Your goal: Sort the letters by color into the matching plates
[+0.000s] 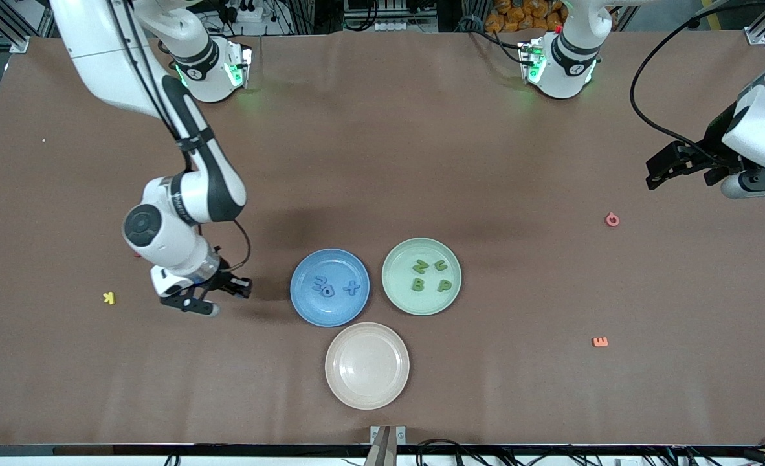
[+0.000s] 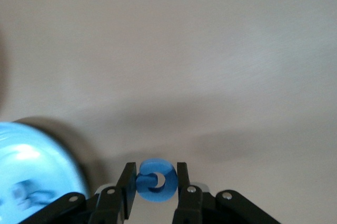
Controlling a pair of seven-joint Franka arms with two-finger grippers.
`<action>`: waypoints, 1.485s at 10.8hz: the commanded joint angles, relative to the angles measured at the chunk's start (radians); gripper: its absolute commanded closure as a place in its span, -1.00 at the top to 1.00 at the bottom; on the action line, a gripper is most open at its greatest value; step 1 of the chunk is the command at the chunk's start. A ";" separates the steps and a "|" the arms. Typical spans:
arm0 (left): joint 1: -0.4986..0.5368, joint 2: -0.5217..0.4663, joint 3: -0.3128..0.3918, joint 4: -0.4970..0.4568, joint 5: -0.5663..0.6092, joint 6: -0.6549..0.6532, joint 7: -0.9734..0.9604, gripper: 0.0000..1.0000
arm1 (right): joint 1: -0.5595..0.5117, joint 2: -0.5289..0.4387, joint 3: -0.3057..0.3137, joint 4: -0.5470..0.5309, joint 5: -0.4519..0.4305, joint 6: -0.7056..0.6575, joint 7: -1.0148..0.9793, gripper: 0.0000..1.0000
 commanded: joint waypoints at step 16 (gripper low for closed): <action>0.022 -0.002 0.002 0.002 -0.037 -0.003 0.017 1.00 | 0.045 0.015 0.001 0.156 -0.018 -0.160 -0.194 1.00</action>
